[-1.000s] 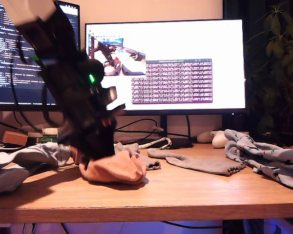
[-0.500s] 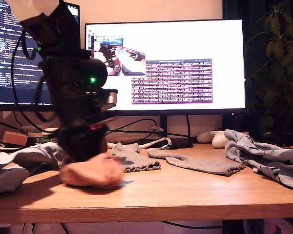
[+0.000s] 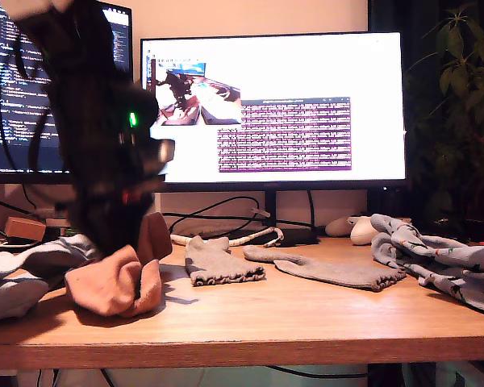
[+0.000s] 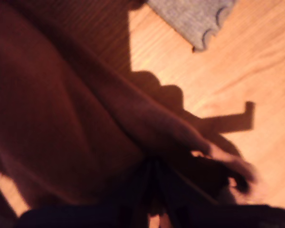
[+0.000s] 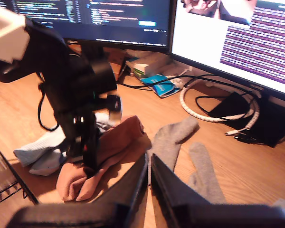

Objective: Pair up the socks based on colour and pattern, by placing them on top of one another

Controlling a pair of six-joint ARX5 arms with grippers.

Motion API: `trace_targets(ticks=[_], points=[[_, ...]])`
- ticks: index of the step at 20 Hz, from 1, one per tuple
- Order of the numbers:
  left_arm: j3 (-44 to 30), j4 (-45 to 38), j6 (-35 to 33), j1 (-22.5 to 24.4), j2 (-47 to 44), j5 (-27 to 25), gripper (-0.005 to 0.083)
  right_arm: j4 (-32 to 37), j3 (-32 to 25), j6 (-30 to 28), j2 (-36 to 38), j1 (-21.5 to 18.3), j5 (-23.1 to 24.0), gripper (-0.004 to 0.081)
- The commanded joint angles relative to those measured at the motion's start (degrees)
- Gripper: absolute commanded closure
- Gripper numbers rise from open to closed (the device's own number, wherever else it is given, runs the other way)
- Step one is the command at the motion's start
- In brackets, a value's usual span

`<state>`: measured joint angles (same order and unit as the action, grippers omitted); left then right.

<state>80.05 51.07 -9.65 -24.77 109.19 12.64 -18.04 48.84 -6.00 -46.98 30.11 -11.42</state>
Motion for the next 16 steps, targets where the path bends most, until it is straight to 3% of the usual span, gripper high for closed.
trace_targets(ticks=[1, 9, 13, 16], points=[[-1.14, 0.26, -0.44, -0.04, -1.77, 1.68, 0.0797, 0.59, -1.55, 0.2, 0.44, 0.26, -0.17, 0.0781], [-1.14, -1.25, 0.5, -0.15, -9.07, 5.07, 0.0797, -2.19, -1.55, 2.34, -0.55, 0.26, 0.07, 0.0781], [-1.62, -5.18, 0.68, -0.15, -14.23, 6.43, 0.0797, -1.97, -1.51, 4.96, -4.57, 0.26, 0.02, 0.0781], [-6.12, -9.55, 0.87, -0.15, -17.64, 6.47, 0.0797, -1.81, -1.49, 6.08, -9.03, 0.24, 0.02, 0.0781]])
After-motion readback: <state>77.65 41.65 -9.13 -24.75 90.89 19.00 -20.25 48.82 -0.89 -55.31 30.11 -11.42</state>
